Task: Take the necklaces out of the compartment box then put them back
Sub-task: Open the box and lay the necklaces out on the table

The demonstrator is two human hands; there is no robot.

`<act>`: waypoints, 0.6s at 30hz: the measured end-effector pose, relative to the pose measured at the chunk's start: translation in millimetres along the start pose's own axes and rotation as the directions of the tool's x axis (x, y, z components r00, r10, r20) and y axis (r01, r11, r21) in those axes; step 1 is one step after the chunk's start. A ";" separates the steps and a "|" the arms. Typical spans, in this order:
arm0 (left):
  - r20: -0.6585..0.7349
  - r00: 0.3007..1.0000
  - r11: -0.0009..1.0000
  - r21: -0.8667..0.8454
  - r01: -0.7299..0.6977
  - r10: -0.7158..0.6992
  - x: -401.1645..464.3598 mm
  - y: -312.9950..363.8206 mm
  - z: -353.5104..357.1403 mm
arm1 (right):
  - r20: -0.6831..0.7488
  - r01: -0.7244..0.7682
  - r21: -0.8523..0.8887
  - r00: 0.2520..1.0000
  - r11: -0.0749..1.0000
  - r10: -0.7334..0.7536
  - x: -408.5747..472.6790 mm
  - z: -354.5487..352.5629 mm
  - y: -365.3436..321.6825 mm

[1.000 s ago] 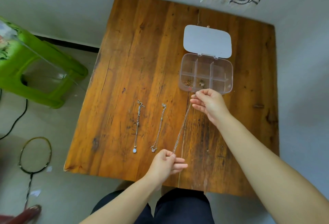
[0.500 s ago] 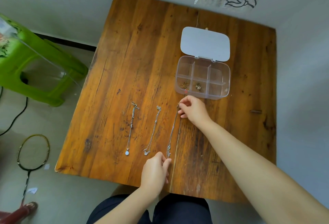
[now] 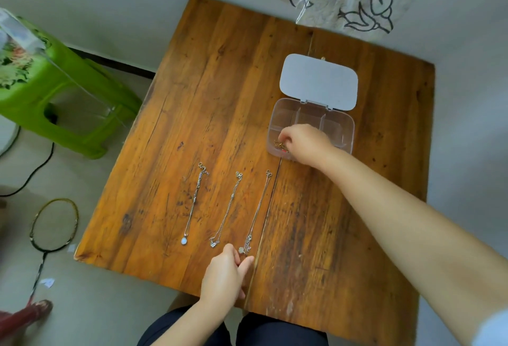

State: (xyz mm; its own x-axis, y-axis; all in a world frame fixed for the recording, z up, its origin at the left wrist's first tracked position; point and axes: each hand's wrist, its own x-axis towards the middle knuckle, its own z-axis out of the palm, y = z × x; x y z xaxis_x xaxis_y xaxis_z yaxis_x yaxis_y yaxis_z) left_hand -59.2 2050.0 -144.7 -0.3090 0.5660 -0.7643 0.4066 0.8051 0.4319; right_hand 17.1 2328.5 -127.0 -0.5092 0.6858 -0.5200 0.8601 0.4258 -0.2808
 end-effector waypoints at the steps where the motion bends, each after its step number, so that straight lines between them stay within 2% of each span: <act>1: -0.011 1.000 0.998 0.057 -0.016 0.017 0.7 3.9 -2.8 | 0.065 0.032 -0.101 0.998 0.994 -0.026 2.8 -2.4 -1.8; 4: -0.138 0.970 0.966 0.193 -0.170 0.199 12.1 28.6 -18.4 | 0.203 0.108 -0.243 0.977 0.964 -0.059 4.2 -10.5 -8.5; 8: -0.275 0.859 0.898 0.221 -0.381 0.433 58.8 88.1 -44.1 | 0.274 0.147 -0.232 0.958 0.962 -0.080 5.2 -17.4 -10.1; 12: -0.199 0.767 0.775 0.351 -0.525 0.610 106.7 131.0 -58.7 | 0.343 0.168 -0.180 0.934 0.969 -0.098 6.6 -19.6 -8.1; 18: -0.167 0.697 0.690 0.422 -0.589 0.697 134.6 134.2 -67.4 | 0.381 0.281 -0.292 0.911 0.914 -0.158 8.0 -17.8 -3.6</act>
State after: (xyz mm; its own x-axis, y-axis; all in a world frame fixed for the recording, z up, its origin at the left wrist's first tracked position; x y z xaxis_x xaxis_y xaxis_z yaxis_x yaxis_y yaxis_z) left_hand -104.1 2246.2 -157.3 -0.0757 0.9856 -0.1511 0.8248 0.1471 0.5460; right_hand 9.4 2343.0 -115.8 -0.5891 0.3322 -0.7367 0.6350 0.7541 -0.1677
